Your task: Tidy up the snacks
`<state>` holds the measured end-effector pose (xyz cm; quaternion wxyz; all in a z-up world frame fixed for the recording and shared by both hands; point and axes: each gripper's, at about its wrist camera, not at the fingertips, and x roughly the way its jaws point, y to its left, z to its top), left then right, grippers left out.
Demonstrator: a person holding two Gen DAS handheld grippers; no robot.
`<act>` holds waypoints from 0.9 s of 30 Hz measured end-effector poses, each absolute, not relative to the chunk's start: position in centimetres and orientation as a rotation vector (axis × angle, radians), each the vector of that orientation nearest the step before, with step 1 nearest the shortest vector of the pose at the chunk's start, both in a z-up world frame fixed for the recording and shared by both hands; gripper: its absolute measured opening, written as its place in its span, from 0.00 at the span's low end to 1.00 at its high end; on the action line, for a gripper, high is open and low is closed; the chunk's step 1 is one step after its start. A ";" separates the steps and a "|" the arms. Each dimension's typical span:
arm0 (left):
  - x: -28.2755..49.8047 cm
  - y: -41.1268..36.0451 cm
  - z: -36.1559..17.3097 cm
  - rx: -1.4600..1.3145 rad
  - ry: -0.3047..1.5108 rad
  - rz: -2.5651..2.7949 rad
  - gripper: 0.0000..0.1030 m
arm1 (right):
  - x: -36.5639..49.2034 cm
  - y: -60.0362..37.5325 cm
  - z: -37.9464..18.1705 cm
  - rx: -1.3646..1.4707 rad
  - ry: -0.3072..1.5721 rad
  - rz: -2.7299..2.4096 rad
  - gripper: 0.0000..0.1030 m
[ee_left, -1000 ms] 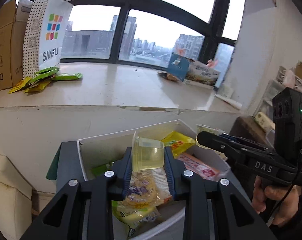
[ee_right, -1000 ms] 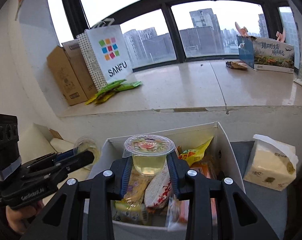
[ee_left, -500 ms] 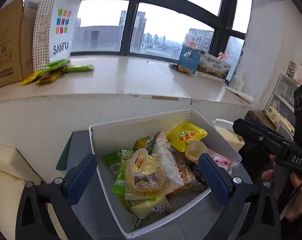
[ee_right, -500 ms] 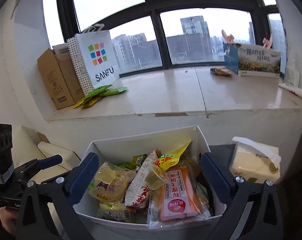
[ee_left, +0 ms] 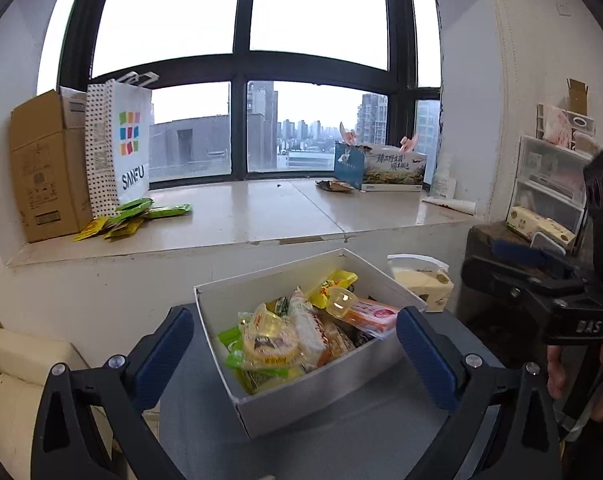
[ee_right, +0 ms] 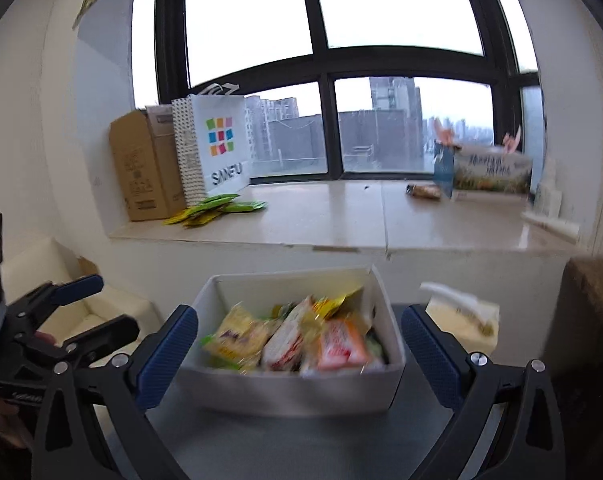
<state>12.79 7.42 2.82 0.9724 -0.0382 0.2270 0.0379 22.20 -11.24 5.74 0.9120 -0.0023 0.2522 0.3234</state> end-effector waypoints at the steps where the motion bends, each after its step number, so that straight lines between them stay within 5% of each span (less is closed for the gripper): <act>1: 11.9 7.2 3.0 -0.091 0.452 0.064 1.00 | 21.3 -11.8 5.7 0.004 0.514 0.671 1.00; 27: -0.6 2.8 0.5 -0.176 0.564 0.004 1.00 | 7.8 -16.6 2.5 -0.048 0.592 0.666 1.00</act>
